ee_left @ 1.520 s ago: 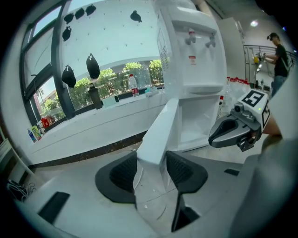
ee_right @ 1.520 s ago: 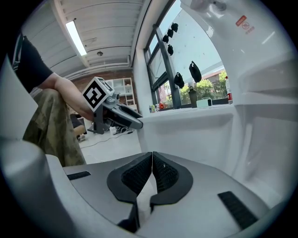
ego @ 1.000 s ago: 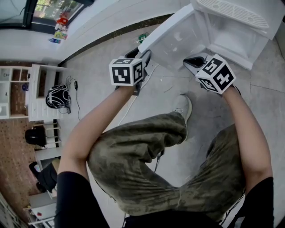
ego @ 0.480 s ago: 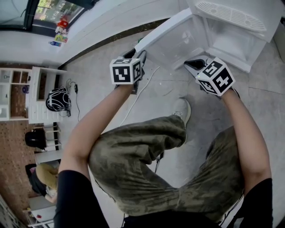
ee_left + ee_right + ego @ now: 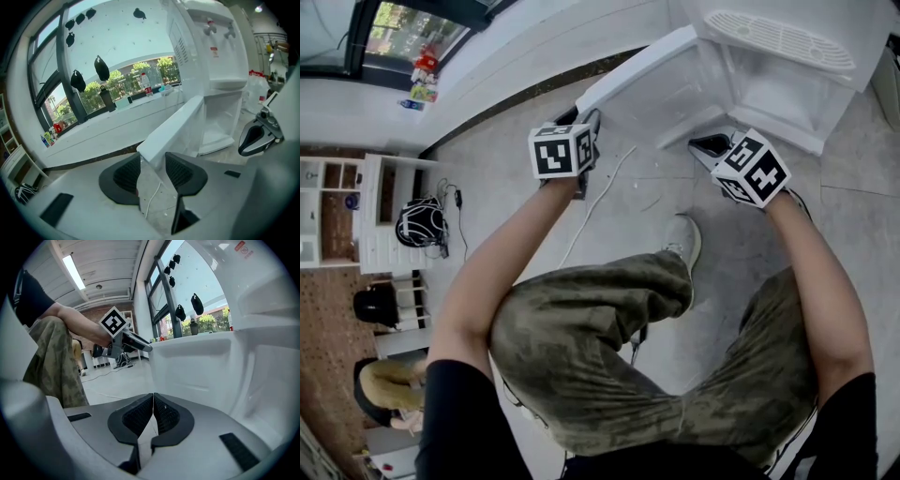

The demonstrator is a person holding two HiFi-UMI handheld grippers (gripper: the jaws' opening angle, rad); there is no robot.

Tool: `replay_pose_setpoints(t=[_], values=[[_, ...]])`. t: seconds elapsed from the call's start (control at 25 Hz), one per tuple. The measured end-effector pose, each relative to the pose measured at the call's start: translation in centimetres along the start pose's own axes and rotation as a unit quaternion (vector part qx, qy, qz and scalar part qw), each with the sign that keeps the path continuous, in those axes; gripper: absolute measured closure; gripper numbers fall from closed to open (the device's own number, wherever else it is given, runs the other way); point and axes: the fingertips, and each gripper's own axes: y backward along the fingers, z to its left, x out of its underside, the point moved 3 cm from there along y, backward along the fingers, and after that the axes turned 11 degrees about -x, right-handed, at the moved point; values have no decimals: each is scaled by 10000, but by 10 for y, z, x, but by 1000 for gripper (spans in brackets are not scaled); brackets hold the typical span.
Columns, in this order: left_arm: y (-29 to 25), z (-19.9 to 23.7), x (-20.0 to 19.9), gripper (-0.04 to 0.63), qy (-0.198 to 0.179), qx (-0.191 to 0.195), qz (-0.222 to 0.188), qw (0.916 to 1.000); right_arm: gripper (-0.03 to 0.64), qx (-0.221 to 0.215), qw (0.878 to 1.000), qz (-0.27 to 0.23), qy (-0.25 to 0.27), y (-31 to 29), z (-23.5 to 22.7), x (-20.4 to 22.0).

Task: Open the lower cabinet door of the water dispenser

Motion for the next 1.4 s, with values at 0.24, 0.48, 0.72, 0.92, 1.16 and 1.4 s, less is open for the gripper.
replay_pose_setpoints(t=[0.24,0.48,0.72,0.92,1.16,1.4], values=[[-11,3,-4,433,-105,-34,-74,9999,615,67,10000,4,-51,0,-7,6],[-21,8,-10,434,-198,-126,-123,9996,615,181,9991,-136,355,0,-9,-6],[-29,12,-13,435,-221,-125,-180,9995,615,255,9980,-556,157,0,-9,-14],[-38,16,-19,434,-177,-154,-200,9995,615,288,9979,-519,255,1,-14,-6],[-35,13,-15,439,-176,-170,-176,9995,615,376,9973,-620,-74,5,-26,-1],[-14,17,-14,439,31,-401,-216,9990,615,518,9944,-891,-244,15,-24,-10]])
